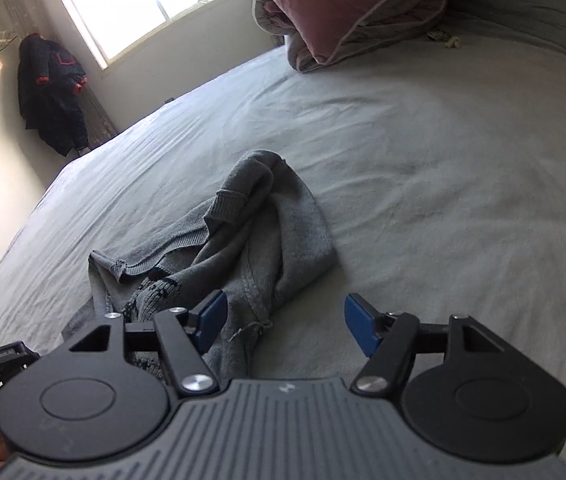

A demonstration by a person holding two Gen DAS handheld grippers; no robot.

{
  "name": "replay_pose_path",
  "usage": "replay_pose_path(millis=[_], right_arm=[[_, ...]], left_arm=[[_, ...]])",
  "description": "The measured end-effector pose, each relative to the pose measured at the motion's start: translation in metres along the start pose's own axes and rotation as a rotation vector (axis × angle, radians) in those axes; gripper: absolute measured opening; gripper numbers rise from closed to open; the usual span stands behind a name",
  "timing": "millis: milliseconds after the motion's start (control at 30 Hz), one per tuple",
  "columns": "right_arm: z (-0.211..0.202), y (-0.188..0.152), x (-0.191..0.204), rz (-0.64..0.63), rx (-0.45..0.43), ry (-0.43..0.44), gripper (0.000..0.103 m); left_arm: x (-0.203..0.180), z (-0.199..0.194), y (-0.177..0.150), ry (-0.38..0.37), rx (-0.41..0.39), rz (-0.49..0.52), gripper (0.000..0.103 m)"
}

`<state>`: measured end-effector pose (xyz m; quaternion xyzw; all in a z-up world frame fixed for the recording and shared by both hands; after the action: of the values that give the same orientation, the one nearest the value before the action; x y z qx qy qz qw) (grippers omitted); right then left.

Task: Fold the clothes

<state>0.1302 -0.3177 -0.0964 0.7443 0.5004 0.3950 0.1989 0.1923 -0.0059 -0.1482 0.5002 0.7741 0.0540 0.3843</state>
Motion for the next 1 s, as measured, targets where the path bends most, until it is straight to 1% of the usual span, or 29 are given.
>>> replay_pose_path(millis=[33,100,200,367,533,733,800,900,967,1000], right_arm=[[0.003,-0.001,-0.002,-0.001,0.000,-0.003,0.069],[0.009,-0.004,-0.009,0.018,0.005,-0.010,0.069],[0.018,-0.007,-0.020,0.050,0.018,-0.021,0.069],[0.027,-0.009,-0.026,0.058,0.034,-0.020,0.067],[0.027,-0.010,-0.022,0.054,0.038,-0.006,0.067],[0.026,-0.011,-0.012,0.056,0.057,0.030,0.067],[0.026,-0.011,-0.008,0.056,0.063,0.044,0.067],[0.024,-0.012,-0.002,0.056,0.071,0.061,0.067],[0.021,-0.012,0.002,0.065,0.078,0.080,0.067],[0.020,-0.013,0.004,0.070,0.084,0.090,0.067]], left_arm=[[-0.001,0.002,-0.001,0.020,-0.002,0.030,0.004],[-0.001,0.004,0.001,0.053,-0.011,0.077,0.004],[0.005,-0.002,0.012,0.106,-0.055,0.126,0.003],[0.017,-0.008,0.035,0.146,-0.081,0.175,0.003],[0.029,-0.013,0.062,0.202,-0.123,0.251,0.003],[0.049,-0.029,0.107,0.280,-0.191,0.313,0.004],[0.054,-0.033,0.118,0.301,-0.204,0.335,0.004],[0.057,-0.036,0.131,0.345,-0.236,0.394,0.004],[0.061,-0.032,0.134,0.374,-0.230,0.412,0.004],[0.063,-0.029,0.132,0.373,-0.214,0.406,0.004]])
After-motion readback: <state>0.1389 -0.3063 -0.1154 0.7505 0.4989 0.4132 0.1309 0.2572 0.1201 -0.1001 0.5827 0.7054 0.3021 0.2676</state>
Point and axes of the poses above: each gripper's, at about its wrist camera, not at the fingertips, and z roughly the way its jaws point, x to its left, y to its top, the point moved 10 cm from there along z, roughly the way its jaws point
